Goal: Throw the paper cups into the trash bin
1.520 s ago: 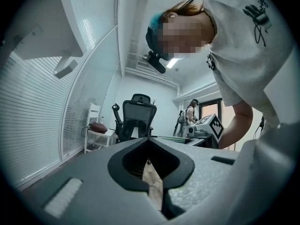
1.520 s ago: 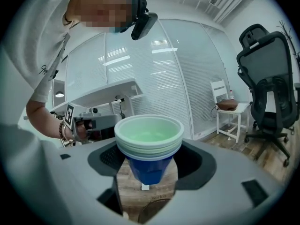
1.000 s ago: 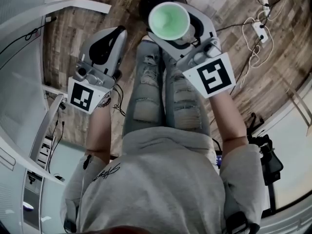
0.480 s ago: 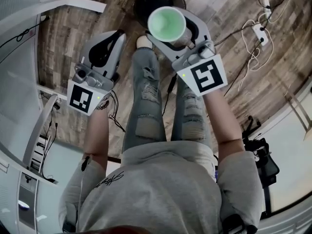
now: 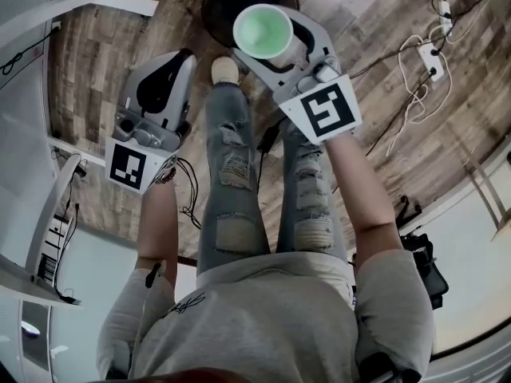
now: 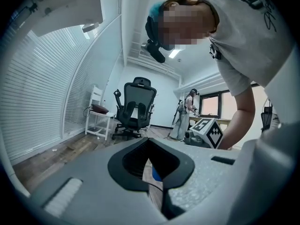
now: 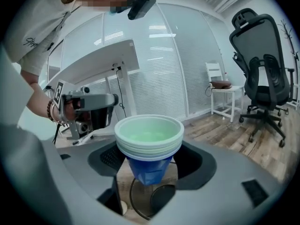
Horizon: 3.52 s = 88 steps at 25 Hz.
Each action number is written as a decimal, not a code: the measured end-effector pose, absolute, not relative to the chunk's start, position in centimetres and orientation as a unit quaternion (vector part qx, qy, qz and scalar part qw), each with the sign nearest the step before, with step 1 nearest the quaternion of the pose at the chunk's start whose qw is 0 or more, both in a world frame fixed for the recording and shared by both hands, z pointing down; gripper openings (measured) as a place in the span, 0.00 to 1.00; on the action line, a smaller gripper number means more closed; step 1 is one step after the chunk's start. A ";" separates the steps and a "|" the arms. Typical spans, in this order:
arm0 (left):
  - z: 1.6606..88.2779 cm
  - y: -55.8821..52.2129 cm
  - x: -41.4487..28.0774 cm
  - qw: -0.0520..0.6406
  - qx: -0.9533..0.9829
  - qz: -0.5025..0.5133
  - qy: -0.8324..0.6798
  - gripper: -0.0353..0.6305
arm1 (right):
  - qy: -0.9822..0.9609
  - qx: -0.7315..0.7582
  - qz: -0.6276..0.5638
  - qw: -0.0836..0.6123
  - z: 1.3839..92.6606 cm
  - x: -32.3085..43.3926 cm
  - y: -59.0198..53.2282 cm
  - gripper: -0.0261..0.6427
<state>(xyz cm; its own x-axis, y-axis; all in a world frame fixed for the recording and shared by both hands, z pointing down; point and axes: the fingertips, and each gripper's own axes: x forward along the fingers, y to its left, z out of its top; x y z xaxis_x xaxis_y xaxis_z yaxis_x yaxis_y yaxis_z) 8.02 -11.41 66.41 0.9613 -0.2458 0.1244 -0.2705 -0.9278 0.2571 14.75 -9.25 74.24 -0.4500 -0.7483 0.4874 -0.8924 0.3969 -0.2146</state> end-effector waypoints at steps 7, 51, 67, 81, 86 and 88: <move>68.1 -10.7 7.8 0.152 0.977 0.048 -0.142 0.05 | -0.822 0.484 0.240 0.180 79.0 14.5 -9.8 0.50; 69.3 -8.5 4.8 0.181 0.968 0.069 -0.160 0.05 | -0.746 0.428 0.358 0.363 97.6 13.8 -8.7 0.50; 66.9 -9.1 5.6 0.161 0.973 0.067 -0.153 0.05 | -0.745 0.467 0.331 0.344 92.8 15.0 -10.1 0.51; 59.4 -9.2 7.0 0.129 0.978 0.046 -0.156 0.05 | -0.775 0.522 0.260 0.244 76.7 16.2 -11.5 0.50; 56.4 -8.7 7.7 0.119 0.980 0.046 -0.155 0.05 | -0.787 0.532 0.231 0.210 69.8 16.6 -11.6 0.50; 55.2 -8.6 8.0 0.112 0.981 0.042 -0.155 0.05 | -0.790 0.535 0.227 0.194 67.6 16.7 -11.5 0.50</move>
